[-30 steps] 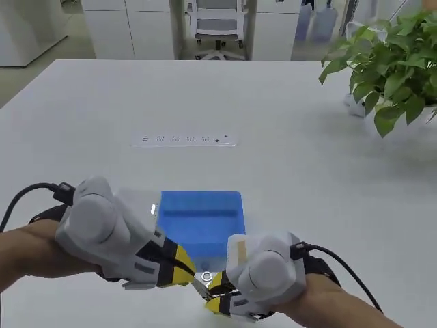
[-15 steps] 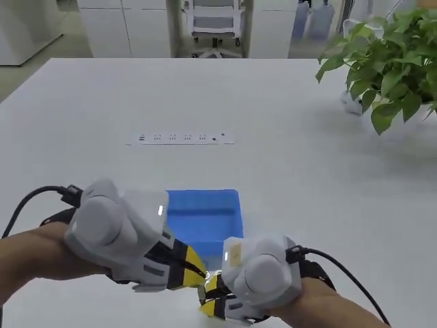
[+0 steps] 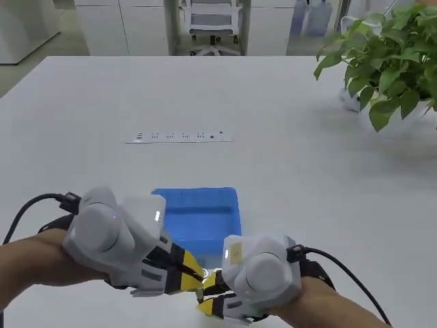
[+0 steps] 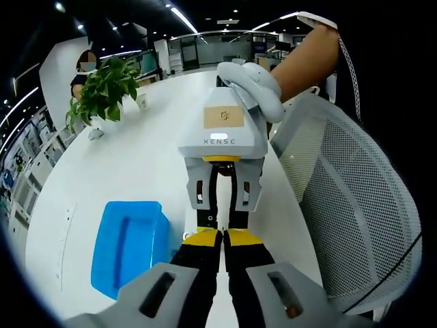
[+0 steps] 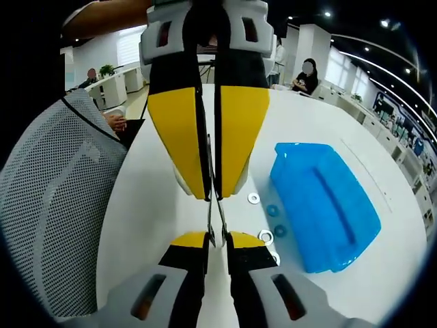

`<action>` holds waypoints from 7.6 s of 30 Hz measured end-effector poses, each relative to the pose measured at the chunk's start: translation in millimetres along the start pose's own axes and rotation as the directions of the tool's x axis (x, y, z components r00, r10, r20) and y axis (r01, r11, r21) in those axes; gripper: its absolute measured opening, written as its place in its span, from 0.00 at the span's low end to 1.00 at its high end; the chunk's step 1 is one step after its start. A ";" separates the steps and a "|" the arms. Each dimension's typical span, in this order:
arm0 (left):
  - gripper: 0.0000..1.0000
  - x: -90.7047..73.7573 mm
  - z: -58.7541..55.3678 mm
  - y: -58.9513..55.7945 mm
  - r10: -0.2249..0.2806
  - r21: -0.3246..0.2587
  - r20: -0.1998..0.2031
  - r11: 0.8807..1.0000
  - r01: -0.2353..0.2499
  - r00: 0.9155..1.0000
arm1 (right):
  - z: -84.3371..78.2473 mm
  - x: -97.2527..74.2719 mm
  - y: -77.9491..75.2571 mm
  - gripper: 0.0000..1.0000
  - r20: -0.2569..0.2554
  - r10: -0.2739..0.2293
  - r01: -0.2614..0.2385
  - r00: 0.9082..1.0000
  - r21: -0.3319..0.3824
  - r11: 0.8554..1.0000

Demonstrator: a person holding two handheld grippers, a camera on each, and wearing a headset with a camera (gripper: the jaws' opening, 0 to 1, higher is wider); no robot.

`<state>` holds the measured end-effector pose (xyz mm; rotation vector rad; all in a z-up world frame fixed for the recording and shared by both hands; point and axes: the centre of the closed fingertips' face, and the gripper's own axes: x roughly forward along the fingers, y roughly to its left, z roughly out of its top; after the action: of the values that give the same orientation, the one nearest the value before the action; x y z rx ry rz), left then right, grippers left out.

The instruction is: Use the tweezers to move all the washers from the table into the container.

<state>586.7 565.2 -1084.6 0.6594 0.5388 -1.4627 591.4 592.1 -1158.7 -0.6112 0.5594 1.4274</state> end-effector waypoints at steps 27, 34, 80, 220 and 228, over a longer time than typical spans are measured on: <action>0.06 -2.5 1.5 16.5 0.003 0.032 -0.016 0.999 -0.002 1.000 | 7.7 -4.2 -19.3 0.12 0.031 -0.057 0.058 0.998 -0.024 0.998; 0.06 -0.1 1.0 20.7 0.004 0.034 -0.017 0.999 -0.003 1.000 | 5.3 -3.7 -23.5 0.12 0.028 -0.061 0.061 0.998 -0.020 0.998; 0.06 8.2 -3.6 33.0 -0.048 0.020 -0.028 0.999 0.049 0.998 | 5.5 -1.0 -31.0 0.11 0.045 -0.077 0.076 0.996 0.019 0.997; 0.07 -8.5 11.2 128.0 -0.014 0.040 -0.078 0.999 0.017 0.997 | 29.8 -16.9 -132.1 0.12 0.126 -0.133 0.127 0.983 0.054 0.990; 0.07 -15.9 20.6 119.6 -0.013 0.049 -0.078 0.999 0.016 0.997 | 41.0 -27.3 -125.3 0.12 0.145 -0.146 0.141 0.979 0.045 0.989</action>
<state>703.9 561.4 -1049.5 0.7556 0.5696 -1.4727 714.2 594.8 -1103.6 -0.5036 0.4133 1.3118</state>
